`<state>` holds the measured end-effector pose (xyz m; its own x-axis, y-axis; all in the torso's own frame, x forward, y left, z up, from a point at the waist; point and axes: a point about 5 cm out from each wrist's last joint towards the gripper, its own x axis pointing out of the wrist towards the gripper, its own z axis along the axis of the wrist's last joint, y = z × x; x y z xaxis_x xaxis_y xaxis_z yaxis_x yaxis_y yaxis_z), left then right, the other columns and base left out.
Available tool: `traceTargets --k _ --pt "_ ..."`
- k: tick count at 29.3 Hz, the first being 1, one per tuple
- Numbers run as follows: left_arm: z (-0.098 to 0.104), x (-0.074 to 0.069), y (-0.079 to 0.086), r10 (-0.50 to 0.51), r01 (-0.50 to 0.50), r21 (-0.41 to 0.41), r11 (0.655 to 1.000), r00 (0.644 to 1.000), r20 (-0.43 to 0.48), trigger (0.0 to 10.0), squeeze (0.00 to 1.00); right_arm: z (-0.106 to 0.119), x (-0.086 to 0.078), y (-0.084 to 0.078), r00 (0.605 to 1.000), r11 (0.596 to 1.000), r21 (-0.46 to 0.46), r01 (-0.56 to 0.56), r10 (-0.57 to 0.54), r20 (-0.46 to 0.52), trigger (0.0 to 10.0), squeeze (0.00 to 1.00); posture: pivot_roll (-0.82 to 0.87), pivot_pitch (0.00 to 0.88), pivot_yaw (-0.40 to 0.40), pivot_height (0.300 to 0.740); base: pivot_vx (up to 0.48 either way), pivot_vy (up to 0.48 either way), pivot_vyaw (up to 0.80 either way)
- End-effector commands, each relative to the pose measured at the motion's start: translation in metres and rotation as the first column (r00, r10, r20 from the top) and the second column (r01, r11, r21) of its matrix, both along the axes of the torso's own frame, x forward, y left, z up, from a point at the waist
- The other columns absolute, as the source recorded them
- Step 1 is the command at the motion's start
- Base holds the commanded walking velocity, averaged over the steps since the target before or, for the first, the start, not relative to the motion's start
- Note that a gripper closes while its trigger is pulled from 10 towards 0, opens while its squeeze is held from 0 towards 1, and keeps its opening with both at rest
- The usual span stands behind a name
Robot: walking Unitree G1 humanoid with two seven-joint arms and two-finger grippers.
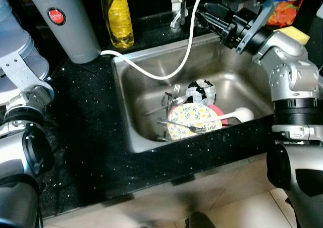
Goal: Kitchen organization
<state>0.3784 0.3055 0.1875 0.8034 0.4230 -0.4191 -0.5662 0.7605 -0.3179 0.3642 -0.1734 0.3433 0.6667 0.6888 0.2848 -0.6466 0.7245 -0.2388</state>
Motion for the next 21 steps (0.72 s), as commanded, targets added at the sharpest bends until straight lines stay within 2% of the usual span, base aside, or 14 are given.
traceTargets --k 1,5,7,9,11,12,15,21 --pt "-0.023 -0.008 0.001 0.03 -0.03 0.001 1.0 0.995 -0.091 10.0 0.0 0.002 0.001 0.007 1.0 1.0 -0.007 -0.027 0.027 -0.009 10.0 0.0 -0.12 0.096 0.091 0.74 0.0 0.0 0.0" --pt "-0.024 -0.012 0.008 0.053 -0.043 0.079 0.996 0.991 -0.121 10.0 0.0 0.003 0.0 0.006 1.0 1.0 -0.008 -0.025 0.025 -0.008 10.0 0.0 -0.13 0.099 0.091 0.74 0.0 0.0 0.0" --pt "-0.023 -0.013 0.011 0.01 0.01 0.139 0.99 0.99 -0.144 10.0 0.0 0.003 0.0 0.005 1.0 1.0 -0.011 -0.021 0.021 -0.008 10.0 0.0 -0.13 0.112 0.099 0.74 0.0 0.0 0.0" --pt "-0.022 -0.012 0.01 -0.009 0.031 0.147 0.989 0.989 -0.147 10.0 0.0 0.003 -0.001 0.005 1.0 1.0 -0.012 -0.021 0.02 -0.008 10.0 0.0 -0.13 0.112 0.099 0.74 0.0 0.0 0.0" --pt "-0.019 -0.012 0.012 -0.031 0.065 0.207 0.976 0.986 -0.163 10.0 0.0 0.004 -0.002 0.003 1.0 1.0 -0.013 -0.016 0.016 -0.008 10.0 0.0 -0.14 0.123 0.107 0.74 0.0 0.0 0.0" --pt "-0.017 -0.012 0.015 -0.027 0.067 0.235 0.97 0.985 -0.169 0.2 0.0 0.003 -0.003 0.003 1.0 1.0 -0.013 -0.013 0.013 -0.009 10.0 0.0 -0.15 0.129 0.113 0.74 0.0 0.0 0.0" --pt "-0.015 -0.015 0.022 0.009 0.038 0.27 0.962 0.985 -0.172 0.0 0.0 0.001 -0.006 0.0 1.0 1.0 -0.016 0.0 -0.001 -0.014 10.0 0.0 -0.16 0.133 0.122 0.74 0.0 0.0 0.0" --pt "-0.015 -0.016 0.024 0.046 0.006 0.305 0.952 0.986 -0.163 0.0 0.0 0.001 -0.007 -0.005 1.0 1.0 -0.022 0.014 -0.014 -0.016 10.0 0.0 -0.16 0.126 0.111 0.74 0.0 0.0 0.0"
